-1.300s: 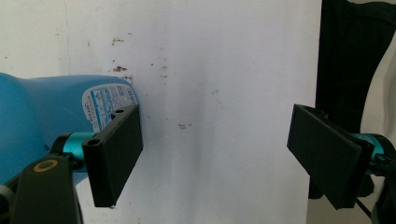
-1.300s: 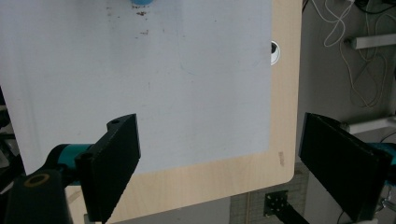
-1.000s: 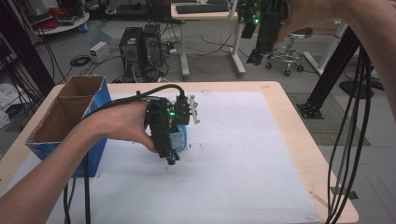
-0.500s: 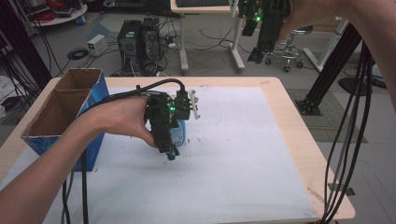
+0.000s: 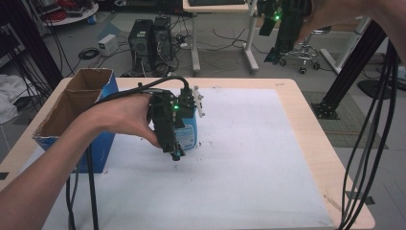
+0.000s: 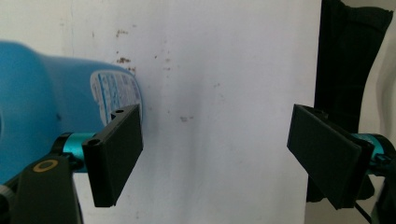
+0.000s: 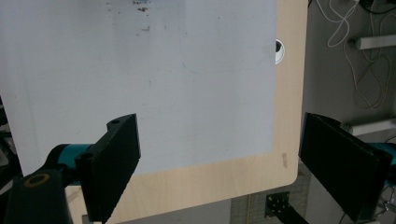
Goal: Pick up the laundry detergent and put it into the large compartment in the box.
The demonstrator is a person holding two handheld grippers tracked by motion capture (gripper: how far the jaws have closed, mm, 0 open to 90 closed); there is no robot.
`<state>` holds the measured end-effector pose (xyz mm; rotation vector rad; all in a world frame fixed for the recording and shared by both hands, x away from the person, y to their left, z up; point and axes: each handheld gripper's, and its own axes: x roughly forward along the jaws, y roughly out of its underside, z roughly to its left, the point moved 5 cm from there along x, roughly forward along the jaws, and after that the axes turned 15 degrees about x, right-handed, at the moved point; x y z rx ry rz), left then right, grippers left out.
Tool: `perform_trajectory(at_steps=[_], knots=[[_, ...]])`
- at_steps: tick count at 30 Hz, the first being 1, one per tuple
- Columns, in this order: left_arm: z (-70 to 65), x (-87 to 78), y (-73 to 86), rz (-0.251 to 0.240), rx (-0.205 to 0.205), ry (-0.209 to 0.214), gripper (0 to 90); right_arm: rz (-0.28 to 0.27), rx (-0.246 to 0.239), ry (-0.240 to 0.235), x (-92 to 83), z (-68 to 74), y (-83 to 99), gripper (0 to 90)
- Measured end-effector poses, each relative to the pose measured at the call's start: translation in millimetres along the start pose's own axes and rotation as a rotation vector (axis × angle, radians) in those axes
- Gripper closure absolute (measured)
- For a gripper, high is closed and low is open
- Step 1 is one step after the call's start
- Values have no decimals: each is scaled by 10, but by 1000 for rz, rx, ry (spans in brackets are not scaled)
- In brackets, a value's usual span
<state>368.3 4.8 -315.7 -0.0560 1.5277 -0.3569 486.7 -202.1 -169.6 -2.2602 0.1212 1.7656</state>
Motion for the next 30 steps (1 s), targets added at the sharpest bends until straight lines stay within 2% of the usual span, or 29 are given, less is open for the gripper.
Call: perform_trajectory(at_steps=[7, 11, 19, 22, 25, 30], knots=[[0, -89, 246, 1, -36, -14, 184, 9, -5, -3, 31, 4, -8, 119], [40, -176, 459, -25, -84, -38, 184, -10, -14, -6, 1, 26, -28, 119], [131, -239, 660, -54, -146, -63, 184, -2, -17, 1, 0, 33, -4, 119], [169, -240, 682, -60, -156, -72, 184, 0, -15, -3, 2, 45, -10, 119], [250, -249, 698, -83, -171, -84, 184, -6, -35, -6, 5, 80, -48, 119], [374, -234, 692, -110, -188, -113, 184, -13, -36, -8, -1, 92, -71, 119]])
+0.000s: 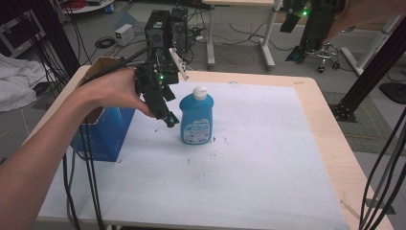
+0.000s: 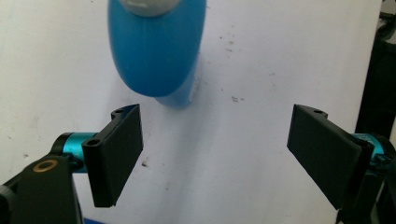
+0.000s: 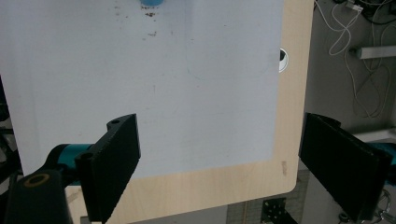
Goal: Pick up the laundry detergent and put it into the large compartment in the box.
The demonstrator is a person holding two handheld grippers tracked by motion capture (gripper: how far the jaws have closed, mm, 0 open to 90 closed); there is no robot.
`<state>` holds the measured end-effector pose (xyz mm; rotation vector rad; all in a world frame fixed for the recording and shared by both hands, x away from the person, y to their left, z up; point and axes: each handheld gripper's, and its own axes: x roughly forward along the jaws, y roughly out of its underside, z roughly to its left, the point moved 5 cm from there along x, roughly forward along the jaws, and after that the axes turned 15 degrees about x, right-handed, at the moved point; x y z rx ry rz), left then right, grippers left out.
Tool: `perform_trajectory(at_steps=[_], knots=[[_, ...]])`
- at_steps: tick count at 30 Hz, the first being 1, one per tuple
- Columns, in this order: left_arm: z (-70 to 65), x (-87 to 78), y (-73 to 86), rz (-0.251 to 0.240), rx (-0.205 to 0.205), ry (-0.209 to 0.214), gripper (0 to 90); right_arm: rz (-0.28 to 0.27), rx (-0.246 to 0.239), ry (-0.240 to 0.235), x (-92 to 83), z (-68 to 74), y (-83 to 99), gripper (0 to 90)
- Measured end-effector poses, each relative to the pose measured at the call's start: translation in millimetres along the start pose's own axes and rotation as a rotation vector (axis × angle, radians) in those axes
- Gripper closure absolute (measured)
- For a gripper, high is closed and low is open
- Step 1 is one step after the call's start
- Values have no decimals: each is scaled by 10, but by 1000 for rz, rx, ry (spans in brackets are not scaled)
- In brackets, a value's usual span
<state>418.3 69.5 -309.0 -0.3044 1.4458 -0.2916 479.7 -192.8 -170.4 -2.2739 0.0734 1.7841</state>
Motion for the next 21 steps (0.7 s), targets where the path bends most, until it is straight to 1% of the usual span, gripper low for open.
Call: perform_trajectory(at_steps=[3, 5, 6, 10, 15, 19, 21], knots=[[75, 13, -3, -12, -9, -20, 184, 6, -3, -2, 16, 5, 1, 119], [110, 32, -7, -20, -13, -19, 184, 12, -4, -2, 21, 7, 4, 119], [129, 44, -8, -19, -9, -22, 184, 12, -5, -2, 21, 8, 3, 119], [187, 101, -26, -21, -15, -21, 184, 8, -5, -2, 19, 10, -5, 119], [240, 152, -88, -38, -16, -26, 184, 16, -9, -2, 31, 19, -8, 119], [265, 207, -142, -41, -5, -29, 184, 15, -12, -1, 28, 30, -17, 119], [301, 241, -182, -51, -5, -42, 184, 10, -9, -7, 19, 42, -29, 119]])
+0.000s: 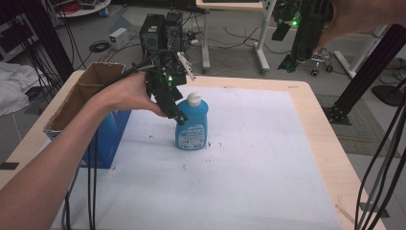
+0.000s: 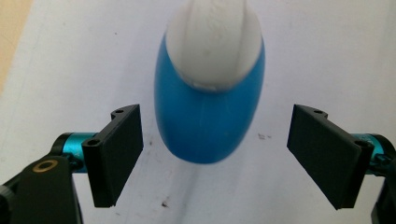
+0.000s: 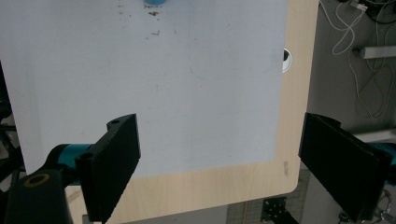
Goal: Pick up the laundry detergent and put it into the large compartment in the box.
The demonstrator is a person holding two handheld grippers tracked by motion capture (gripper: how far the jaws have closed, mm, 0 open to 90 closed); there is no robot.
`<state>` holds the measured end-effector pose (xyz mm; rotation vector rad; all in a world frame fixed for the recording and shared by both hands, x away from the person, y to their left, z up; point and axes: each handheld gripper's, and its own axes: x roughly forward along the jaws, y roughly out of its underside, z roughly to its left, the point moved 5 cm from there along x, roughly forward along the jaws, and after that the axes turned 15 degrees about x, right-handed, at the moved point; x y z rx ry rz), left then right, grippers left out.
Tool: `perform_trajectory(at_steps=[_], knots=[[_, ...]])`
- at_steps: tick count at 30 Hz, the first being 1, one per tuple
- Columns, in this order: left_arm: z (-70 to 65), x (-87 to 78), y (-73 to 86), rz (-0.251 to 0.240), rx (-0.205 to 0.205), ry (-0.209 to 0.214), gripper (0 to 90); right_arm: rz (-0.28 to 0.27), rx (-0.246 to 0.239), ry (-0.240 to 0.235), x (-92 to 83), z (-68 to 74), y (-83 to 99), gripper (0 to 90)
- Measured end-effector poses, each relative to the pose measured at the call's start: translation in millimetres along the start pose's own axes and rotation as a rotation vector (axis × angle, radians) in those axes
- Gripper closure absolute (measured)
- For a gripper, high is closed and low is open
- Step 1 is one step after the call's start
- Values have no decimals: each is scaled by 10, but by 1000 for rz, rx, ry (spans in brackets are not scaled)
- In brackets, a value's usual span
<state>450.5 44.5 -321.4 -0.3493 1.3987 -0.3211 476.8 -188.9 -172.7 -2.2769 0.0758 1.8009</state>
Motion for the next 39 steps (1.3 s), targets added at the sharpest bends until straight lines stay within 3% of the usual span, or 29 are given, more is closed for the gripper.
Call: perform_trajectory(at_steps=[18, 39], knots=[[50, 197, -147, -18, -5, 26, 184, 1, 4, -2, 3, 33, -17, 119], [79, 279, -149, 24, 10, 27, 228, 7, 5, -7, 30, 32, -28, 119]])
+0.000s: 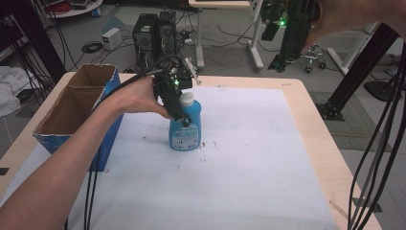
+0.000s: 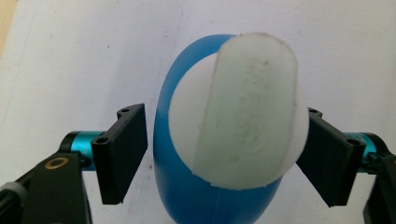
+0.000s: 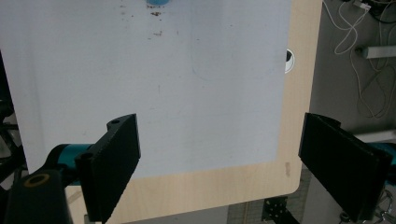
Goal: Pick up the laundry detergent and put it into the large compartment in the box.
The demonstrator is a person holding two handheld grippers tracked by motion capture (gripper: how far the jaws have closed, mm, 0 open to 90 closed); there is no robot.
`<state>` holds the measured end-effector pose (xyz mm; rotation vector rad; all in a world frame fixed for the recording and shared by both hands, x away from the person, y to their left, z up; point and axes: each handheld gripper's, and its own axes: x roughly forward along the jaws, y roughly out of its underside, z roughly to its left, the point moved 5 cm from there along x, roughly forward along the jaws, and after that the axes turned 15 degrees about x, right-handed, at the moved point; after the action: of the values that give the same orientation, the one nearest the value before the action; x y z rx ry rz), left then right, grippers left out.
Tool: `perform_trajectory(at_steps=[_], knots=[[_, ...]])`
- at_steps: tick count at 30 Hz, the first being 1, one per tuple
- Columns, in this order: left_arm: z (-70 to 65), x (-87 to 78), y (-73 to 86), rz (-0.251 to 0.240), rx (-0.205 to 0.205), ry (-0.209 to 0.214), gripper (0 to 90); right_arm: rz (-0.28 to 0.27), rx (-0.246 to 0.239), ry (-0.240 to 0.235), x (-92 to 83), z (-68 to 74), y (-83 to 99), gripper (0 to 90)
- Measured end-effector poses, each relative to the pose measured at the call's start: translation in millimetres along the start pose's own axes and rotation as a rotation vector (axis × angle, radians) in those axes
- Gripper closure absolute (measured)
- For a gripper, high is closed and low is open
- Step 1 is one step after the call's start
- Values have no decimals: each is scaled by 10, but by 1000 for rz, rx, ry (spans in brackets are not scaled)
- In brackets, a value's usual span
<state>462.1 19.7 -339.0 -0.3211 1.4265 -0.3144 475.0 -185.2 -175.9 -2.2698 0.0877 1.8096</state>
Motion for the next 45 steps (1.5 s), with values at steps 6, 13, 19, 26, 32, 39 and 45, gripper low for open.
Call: perform_trajectory(at_steps=[6, 13, 19, 26, 32, 39, 45], knots=[[5, 14, -9, -2, 2, -1, 245, 0, 3, 1, 4, -8, 6, 119], [0, 11, -20, 1, 11, 1, 264, 9, 7, 1, 16, -15, 23, 119], [2, -17, -41, 4, 15, 2, 289, 9, 7, 1, 20, -15, 28, 119], [5, -3, -42, 21, 19, 4, 300, 12, 7, 1, 19, -14, 42, 119], [2, 8, -43, 26, 21, 9, 315, 17, 14, 3, 19, -28, 71, 119], [8, 5, -52, 24, 23, 7, 363, 18, 8, 3, 30, -26, 69, 119], [5, 3, -55, 28, 30, -2, 371, 20, 10, 1, 36, -26, 65, 119]])
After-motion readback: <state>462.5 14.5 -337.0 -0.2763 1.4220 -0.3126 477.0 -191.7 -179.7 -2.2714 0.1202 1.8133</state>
